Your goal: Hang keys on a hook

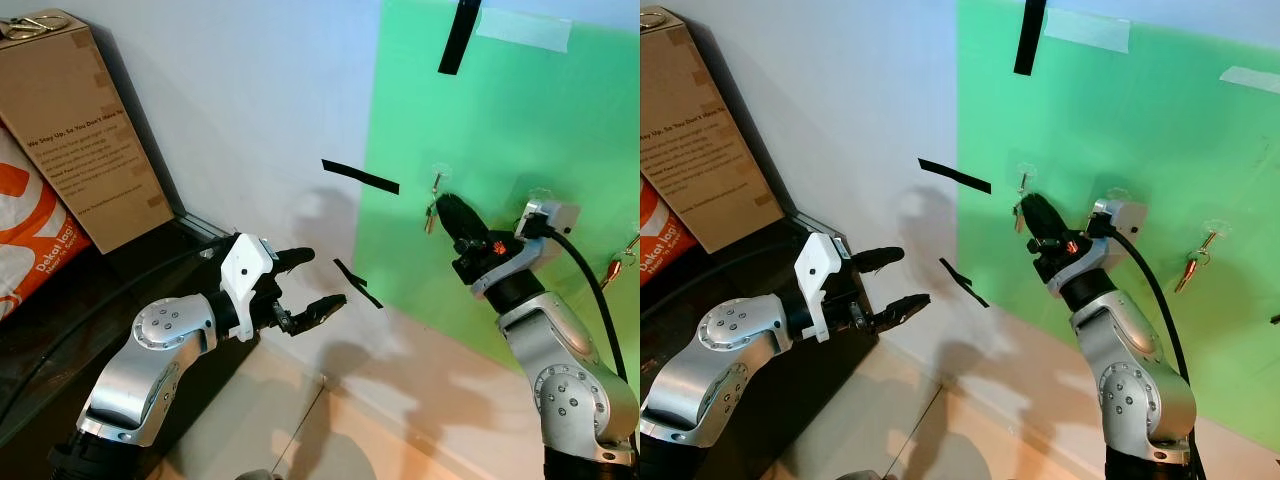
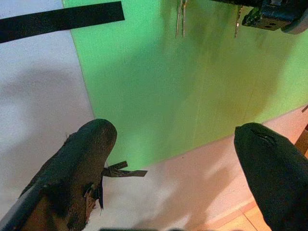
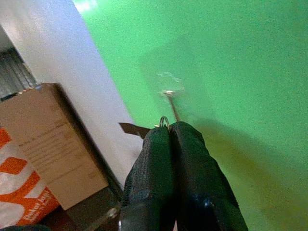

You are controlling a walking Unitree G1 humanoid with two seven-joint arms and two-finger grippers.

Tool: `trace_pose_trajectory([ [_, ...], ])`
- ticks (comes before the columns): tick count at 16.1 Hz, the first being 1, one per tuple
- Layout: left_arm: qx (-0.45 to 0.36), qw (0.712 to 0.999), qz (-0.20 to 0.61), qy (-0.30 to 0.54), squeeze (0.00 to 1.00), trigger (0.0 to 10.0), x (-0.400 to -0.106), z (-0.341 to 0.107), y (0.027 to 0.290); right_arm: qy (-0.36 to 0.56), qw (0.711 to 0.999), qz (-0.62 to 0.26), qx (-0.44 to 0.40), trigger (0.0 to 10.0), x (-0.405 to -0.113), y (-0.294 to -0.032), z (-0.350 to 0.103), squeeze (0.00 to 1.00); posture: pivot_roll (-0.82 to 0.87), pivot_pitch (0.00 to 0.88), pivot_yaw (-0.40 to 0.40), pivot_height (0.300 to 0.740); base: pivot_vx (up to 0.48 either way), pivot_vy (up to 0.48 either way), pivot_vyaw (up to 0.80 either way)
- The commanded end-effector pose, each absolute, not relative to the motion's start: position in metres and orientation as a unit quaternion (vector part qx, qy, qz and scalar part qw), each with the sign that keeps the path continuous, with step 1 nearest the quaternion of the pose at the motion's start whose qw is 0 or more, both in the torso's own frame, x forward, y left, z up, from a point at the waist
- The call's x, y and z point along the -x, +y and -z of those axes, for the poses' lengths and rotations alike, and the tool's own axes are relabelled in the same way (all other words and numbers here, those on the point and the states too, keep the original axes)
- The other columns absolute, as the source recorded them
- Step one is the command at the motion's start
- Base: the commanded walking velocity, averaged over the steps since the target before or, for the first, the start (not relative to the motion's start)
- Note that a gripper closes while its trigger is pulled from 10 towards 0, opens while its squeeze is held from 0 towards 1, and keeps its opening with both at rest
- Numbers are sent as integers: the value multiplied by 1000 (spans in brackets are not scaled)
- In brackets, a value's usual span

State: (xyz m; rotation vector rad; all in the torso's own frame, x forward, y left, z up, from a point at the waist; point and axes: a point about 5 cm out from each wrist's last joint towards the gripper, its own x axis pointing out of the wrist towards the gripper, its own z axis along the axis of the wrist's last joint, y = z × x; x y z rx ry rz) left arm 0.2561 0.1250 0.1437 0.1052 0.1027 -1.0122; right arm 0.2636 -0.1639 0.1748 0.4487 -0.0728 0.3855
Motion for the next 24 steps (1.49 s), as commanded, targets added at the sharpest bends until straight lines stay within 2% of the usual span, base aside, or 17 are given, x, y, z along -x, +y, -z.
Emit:
trace_pose_trajectory([
  [1,-57,869,490,45,0,10000,-256,-148,124,-43,951,-203,-227,10000,-262,-161,-178,0,-17,0,65,740,0,0,0],
  [4,-56,868,491,45,0,10000,-256,-148,124,-43,949,-205,-234,10000,-263,-160,-180,0,-15,0,65,740,0,0,0],
  [7,-56,868,492,46,0,10000,-256,-148,124,-31,954,-158,-252,10000,-272,-166,-176,0,-14,0,65,740,0,0,0],
  [11,-57,866,495,48,0,10000,-255,-147,124,-23,951,-146,-272,10000,-275,-168,-176,0,-12,0,64,740,0,0,0],
  [17,-57,862,501,51,0,10000,-253,-146,123,49,963,-108,-244,10000,-275,-172,-155,0,-13,0,66,740,0,0,0],
  [24,-60,859,505,50,0,10000,-253,-147,123,19,960,-131,-248,10000,-271,-169,-161,0,-14,0,72,740,0,0,0],
])
